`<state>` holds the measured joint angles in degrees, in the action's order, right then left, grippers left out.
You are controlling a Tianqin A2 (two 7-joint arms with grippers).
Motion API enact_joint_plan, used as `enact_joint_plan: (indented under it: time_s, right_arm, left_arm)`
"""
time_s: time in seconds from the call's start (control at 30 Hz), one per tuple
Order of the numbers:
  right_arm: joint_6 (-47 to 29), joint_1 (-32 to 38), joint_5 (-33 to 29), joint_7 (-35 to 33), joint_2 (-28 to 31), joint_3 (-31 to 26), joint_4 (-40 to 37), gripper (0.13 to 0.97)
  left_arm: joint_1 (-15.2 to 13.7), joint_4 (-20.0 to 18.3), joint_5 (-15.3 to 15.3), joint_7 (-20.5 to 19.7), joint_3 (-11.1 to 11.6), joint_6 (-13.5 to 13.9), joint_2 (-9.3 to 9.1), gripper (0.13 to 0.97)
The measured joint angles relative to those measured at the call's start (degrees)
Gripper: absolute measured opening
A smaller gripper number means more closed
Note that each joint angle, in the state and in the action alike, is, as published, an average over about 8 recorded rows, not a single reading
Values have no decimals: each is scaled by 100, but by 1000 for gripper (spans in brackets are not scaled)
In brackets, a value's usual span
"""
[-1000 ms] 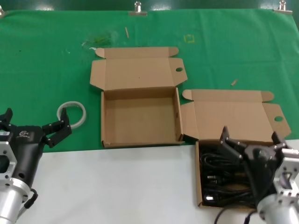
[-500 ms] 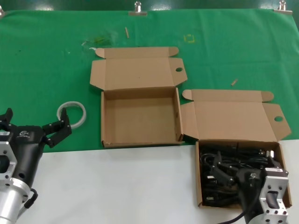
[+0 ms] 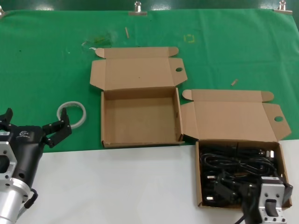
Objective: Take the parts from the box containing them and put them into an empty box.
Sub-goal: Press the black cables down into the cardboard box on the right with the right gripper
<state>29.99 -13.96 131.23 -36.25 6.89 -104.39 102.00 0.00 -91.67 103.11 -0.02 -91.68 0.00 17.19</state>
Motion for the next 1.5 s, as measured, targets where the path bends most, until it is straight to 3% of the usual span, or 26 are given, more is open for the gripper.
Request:
enact_joint_plan:
  time_s: [0.17, 0.5, 0.67, 1.1, 1.5]
  right_arm:
    - [-441, -28, -62, 294, -1, 392, -101, 966]
    - [-2330, 151, -486, 1660, -5, 1649, -412, 966]
    - [-2752, 237, -618, 2074, -5, 1889, -543, 966]
    - [-1640, 88, -418, 2210, -7, 844, -535, 966]
    - [-317, 335, 403, 736, -8, -95, -426, 966]
  left_arm:
    - [0, 0, 0, 0, 0, 0, 0, 965]
    - [0, 0, 0, 0, 0, 0, 0, 965]
    - [0, 0, 0, 0, 0, 0, 0, 965]
    - [0, 0, 0, 0, 0, 0, 0, 965]
    - [0, 0, 0, 0, 0, 0, 0, 965]
